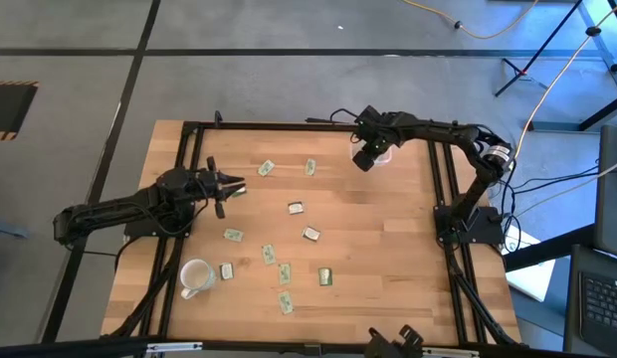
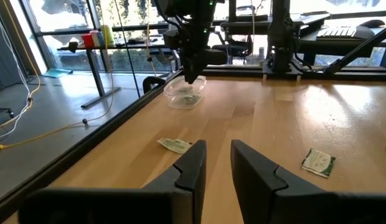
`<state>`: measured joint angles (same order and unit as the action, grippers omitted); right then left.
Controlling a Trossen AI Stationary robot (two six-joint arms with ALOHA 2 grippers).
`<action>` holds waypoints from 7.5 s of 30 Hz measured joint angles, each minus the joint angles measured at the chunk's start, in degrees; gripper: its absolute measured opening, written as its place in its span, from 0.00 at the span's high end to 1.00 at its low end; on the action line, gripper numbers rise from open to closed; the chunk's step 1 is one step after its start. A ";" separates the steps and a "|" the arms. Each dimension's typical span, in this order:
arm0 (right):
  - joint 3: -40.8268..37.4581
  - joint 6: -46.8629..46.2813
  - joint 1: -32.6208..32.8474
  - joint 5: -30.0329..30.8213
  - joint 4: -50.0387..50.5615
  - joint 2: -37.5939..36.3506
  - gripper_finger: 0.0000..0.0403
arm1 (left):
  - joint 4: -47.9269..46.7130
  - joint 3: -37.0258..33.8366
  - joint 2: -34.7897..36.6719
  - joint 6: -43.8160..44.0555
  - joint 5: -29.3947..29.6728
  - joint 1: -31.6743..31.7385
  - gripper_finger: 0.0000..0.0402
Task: Pick and place Stevia / Truvia into bins
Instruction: Put the green stevia packet into the transparent container
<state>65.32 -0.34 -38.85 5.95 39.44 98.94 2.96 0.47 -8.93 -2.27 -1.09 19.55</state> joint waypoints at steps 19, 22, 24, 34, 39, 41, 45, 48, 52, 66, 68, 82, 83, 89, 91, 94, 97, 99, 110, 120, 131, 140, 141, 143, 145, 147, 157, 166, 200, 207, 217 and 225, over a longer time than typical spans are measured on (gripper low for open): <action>-9.89 -9.83 12.65 -0.06 -10.64 -29.23 0.59 | -15.53 25.57 -34.08 1.12 7.40 1.20 0.73; -14.22 -9.93 15.60 -0.26 -15.70 -33.13 0.59 | -17.69 33.35 -45.31 -1.48 3.82 2.58 0.73; -16.26 -10.23 17.05 -0.21 -17.93 -34.76 0.59 | -17.72 38.65 -52.38 -3.33 0.76 3.45 0.73; -21.09 -11.44 19.06 -0.06 -19.20 -35.52 0.59 | -15.25 58.37 -78.12 -9.51 -1.54 4.25 0.73; -21.59 -13.15 19.08 -0.08 -18.21 -35.54 0.59 | -11.32 63.69 -86.76 -7.69 -1.73 4.27 0.73; -21.59 -12.91 19.31 -0.07 -18.24 -35.54 0.59 | -10.24 65.29 -89.92 -6.96 -2.93 4.58 0.73; -21.59 -12.89 19.37 -0.06 -18.23 -35.54 0.59 | -10.44 68.33 -96.42 -6.59 -2.82 4.66 0.73; -21.59 -12.85 19.37 -0.06 -18.19 -35.54 0.59 | -11.67 70.06 -100.47 -6.87 -0.01 4.64 0.73; -21.59 -12.46 19.37 -0.06 -18.07 -35.54 0.59 | -13.59 71.94 -103.67 -4.52 0.79 5.12 0.73; -21.59 -9.19 19.37 -0.08 -17.38 -35.54 0.59 | -19.37 73.00 -105.02 -4.59 4.41 5.09 0.73; -21.59 -8.59 19.37 -0.08 -17.38 -35.54 0.59 | -19.52 73.00 -105.02 -4.49 4.14 5.09 0.73; -21.59 -8.39 19.39 -0.07 -17.41 -35.54 0.59 | -17.92 73.24 -109.31 -3.82 2.74 5.00 0.74; -21.59 -8.39 19.39 -0.08 -17.40 -35.54 0.59 | -17.95 73.24 -109.53 -3.86 2.82 4.94 0.74; -21.61 -8.39 19.39 -0.08 -17.38 -35.54 0.59 | -18.83 73.21 -109.70 -3.88 2.82 4.90 0.80; -21.61 -8.39 19.39 -0.07 -17.37 -35.54 0.59 | -18.88 73.20 -109.72 -3.93 2.81 4.85 0.83; -21.60 -8.39 19.39 -0.08 -17.34 -35.54 0.59 | -18.91 73.16 -109.78 -4.39 2.71 4.83 0.87; -21.59 -8.38 19.39 -0.08 -17.24 -35.54 0.59 | -18.93 73.13 -109.80 -4.49 2.46 4.83 0.92; -21.60 -8.34 19.39 -0.06 -17.23 -35.54 0.59 | -18.95 73.11 -109.83 -4.51 1.87 4.83 0.95; -21.62 -8.34 19.39 -0.06 -15.95 -35.54 0.59 | -19.20 73.05 -109.48 -7.09 -0.88 4.53 1.00; -21.62 -6.85 19.47 -0.22 -14.12 -35.54 0.59 | -20.00 72.76 -101.24 -9.52 -6.12 1.60 1.00; -21.62 12.75 25.06 -14.15 -20.88 -34.96 0.59 | -14.49 72.78 -94.51 -7.82 -33.20 0.02 1.00; -21.66 32.18 34.24 -5.74 -31.33 -34.63 0.59 | -8.12 72.87 -94.07 1.35 -43.92 -0.09 0.99; -21.64 33.43 34.91 -4.85 -31.95 -34.37 0.59 | -7.31 72.87 -94.07 2.42 -45.16 -0.15 0.99; -21.66 35.17 35.84 -2.96 -32.21 -33.99 0.59 | -5.31 72.87 -94.07 4.46 -47.83 -0.34 0.99; -21.59 35.87 36.36 -2.15 -33.23 -33.43 0.59 | -3.60 72.87 -94.07 5.96 -49.16 -0.61 0.99; -21.62 36.12 36.56 -2.00 -33.66 -32.69 0.59 | -2.47 72.87 -94.07 6.62 -49.94 -0.90 0.99; -21.62 35.25 36.99 -1.94 -36.42 -31.41 0.66 | -1.43 72.87 -94.07 6.66 -50.17 -1.57 0.99; -21.62 35.19 38.92 -1.98 -36.34 -31.41 0.86 | -1.44 72.89 -94.07 6.64 -50.13 -1.31 0.99; -18.14 5.56 7.39 -4.62 -20.15 -26.81 1.00 | -23.14 73.00 -94.05 -12.89 -25.93 3.90 0.80; -18.14 4.88 -0.50 -5.83 -20.36 -16.38 1.00 | -25.50 73.00 -94.02 -13.56 -16.88 4.07 0.80; -18.14 5.03 -3.53 -5.74 -20.88 -10.13 0.97 | -33.79 74.10 -93.96 -13.53 5.83 5.56 0.81; -18.14 3.37 -3.52 -5.44 -19.79 -11.37 0.88 | -42.68 73.96 -93.96 -9.97 9.04 8.83 0.76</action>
<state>47.18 3.02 -42.37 0.51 19.65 87.57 -39.73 74.43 -102.89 -12.25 7.95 28.38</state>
